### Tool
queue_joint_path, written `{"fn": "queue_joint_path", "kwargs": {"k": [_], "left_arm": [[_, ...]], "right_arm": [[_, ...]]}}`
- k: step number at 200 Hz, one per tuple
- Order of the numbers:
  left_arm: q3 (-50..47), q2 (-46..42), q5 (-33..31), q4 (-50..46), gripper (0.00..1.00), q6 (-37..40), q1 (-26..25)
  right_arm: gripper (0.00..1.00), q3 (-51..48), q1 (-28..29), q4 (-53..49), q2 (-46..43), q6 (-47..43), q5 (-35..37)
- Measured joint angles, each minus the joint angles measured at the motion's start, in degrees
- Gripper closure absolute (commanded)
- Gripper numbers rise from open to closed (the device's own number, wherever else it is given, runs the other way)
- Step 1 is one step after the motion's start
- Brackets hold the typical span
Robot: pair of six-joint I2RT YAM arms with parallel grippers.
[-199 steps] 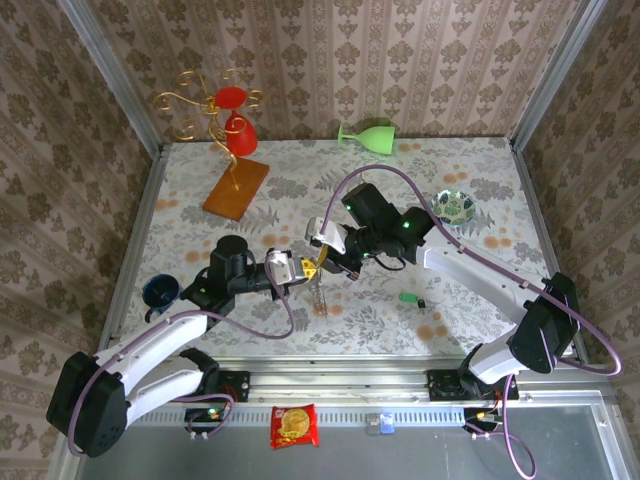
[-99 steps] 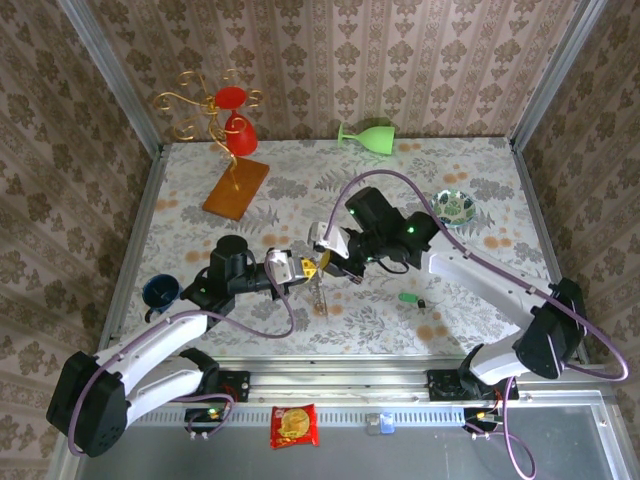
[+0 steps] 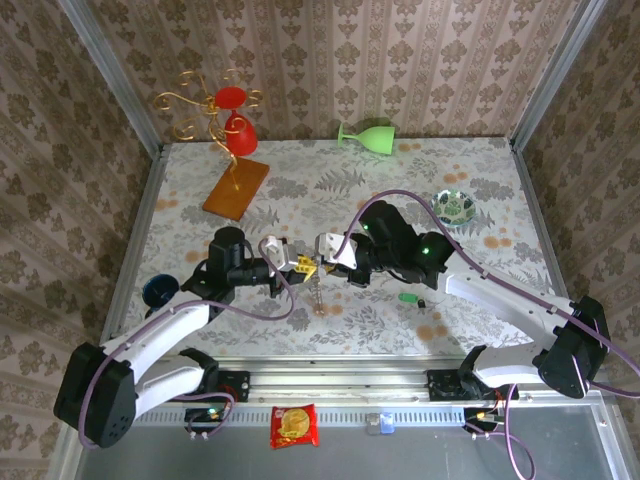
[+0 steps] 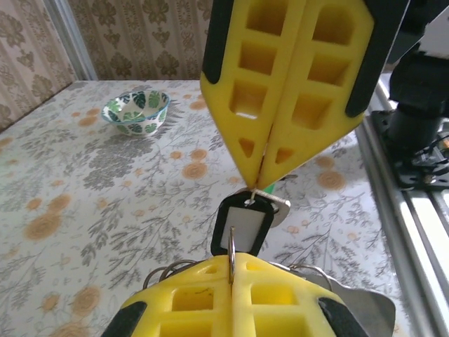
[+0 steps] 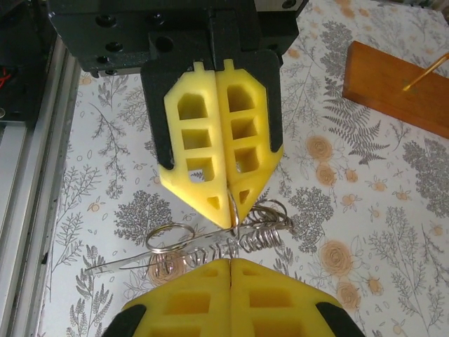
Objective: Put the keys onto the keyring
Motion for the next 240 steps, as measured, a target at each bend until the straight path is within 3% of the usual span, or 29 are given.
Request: {"fn": "queue_joint_path", "kwargs": {"k": [51, 240], "left_arm": [[1.55, 1.53, 3.85, 0.2, 1.0, -1.16, 0.04], [2.21, 1.57, 4.22, -0.92, 1.0, 0.2, 0.04]], "right_arm": [[1.0, 0.76, -0.33, -0.24, 0.31, 0.28, -1.7], [1.0, 1.53, -0.44, -0.31, 0.94, 0.7, -2.12]]}}
